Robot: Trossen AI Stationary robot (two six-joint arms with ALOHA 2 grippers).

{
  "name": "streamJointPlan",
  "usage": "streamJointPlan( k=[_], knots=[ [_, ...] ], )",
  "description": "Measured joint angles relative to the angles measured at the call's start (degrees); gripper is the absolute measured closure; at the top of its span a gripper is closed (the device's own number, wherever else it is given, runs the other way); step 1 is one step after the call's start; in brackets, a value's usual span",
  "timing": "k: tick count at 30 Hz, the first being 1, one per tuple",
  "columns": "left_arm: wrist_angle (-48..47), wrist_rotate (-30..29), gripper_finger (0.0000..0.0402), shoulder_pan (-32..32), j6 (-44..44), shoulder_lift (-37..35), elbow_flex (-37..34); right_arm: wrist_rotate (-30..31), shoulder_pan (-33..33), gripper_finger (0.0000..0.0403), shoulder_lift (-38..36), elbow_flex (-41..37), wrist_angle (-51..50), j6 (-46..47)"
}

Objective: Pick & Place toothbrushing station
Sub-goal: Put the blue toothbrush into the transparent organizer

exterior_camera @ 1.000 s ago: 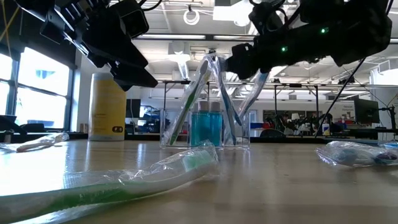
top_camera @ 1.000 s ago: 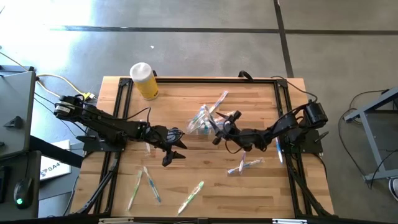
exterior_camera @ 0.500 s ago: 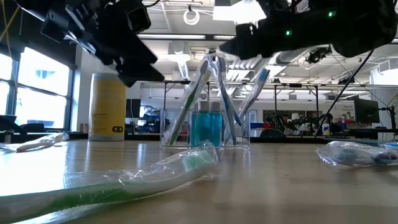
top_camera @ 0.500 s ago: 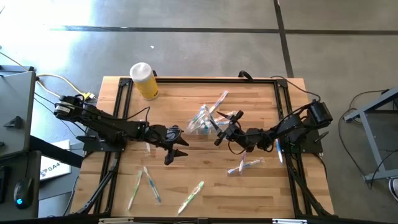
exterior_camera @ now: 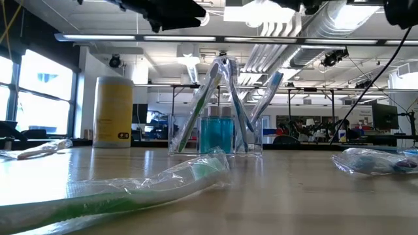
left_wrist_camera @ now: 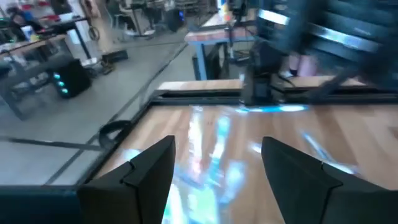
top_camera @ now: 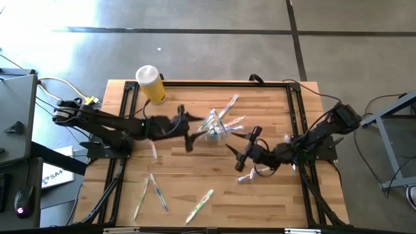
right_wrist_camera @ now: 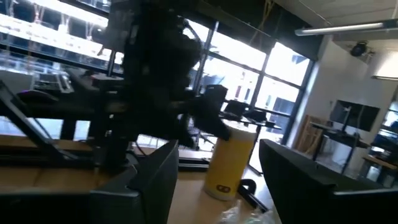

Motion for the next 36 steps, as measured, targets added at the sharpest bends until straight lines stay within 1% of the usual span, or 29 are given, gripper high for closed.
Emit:
streamJointPlan(
  k=[2,6,10,14,18,20,27,36],
  knots=[
    [-2.95,3.86,0.0169,3.90,-0.57,0.14,1.98,0.03,1.72,0.0188,0.09,0.00,-0.40,0.00],
    [-8.54,13.43,0.0169,13.25,-6.97,1.68,4.79,1.10,4.00,0.0188,0.09,0.00,-0.43,0.00],
    [-7.70,19.99,0.0169,21.85,-13.54,3.55,5.12,1.96,5.21,0.0188,0.09,0.00,-0.52,0.00],
    [-5.02,24.97,0.0169,26.53,-16.87,6.54,5.12,3.77,5.78,0.0188,0.09,0.00,-0.72,-1.07],
    [2.17,31.06,0.0169,26.94,-19.42,10.42,5.14,4.43,5.72,0.0188,0.09,0.00,-1.44,-1.18],
    [3.32,32.73,0.0169,26.29,-20.05,11.92,5.08,4.59,5.72,0.0188,0.09,0.00,-1.41,-1.25],
    [4.33,32.65,0.0169,25.13,-20.26,12.61,5.10,7.60,5.72,0.0188,0.09,0.00,-2.29,-1.27],
    [4.32,32.25,0.0169,23.58,-21.55,12.93,5.10,7.59,5.72,0.0188,0.09,0.00,-2.29,-1.27]
  ],
)
